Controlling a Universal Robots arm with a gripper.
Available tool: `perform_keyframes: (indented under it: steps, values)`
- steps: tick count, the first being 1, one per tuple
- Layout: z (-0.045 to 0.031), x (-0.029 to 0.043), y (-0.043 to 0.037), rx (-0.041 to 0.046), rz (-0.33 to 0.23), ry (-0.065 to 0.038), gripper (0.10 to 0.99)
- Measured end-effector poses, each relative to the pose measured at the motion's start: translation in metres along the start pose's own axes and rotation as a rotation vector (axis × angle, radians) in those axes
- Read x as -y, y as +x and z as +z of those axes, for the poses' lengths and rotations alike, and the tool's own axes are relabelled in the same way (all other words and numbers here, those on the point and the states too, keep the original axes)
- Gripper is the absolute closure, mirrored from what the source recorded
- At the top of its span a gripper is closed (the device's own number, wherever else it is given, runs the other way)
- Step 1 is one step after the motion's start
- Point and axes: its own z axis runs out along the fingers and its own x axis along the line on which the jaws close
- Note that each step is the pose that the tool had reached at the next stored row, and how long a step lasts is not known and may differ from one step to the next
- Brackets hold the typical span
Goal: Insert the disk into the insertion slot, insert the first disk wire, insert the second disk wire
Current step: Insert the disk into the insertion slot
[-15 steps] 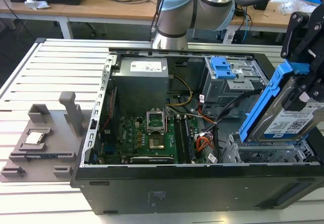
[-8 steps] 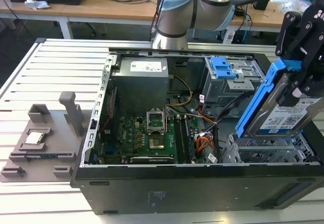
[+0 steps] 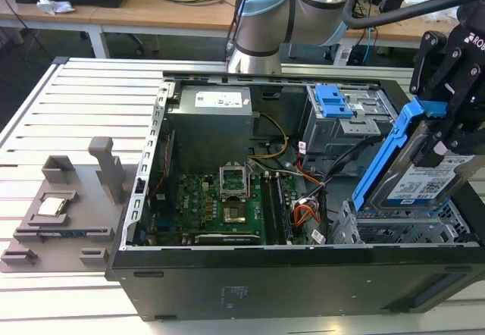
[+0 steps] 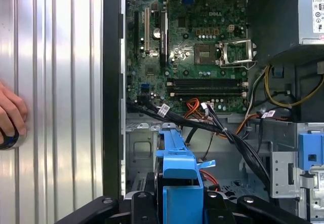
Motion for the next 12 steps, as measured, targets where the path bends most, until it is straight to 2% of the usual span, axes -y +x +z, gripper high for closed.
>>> perform_keyframes:
  steps: [5,12]
  values:
    - [0.0062,0.0011,0.0000,0.0000,0.000,0.000,0.725]
    - [0.0209,0.0016,-0.0001,0.0001,0.000,0.000,0.725]
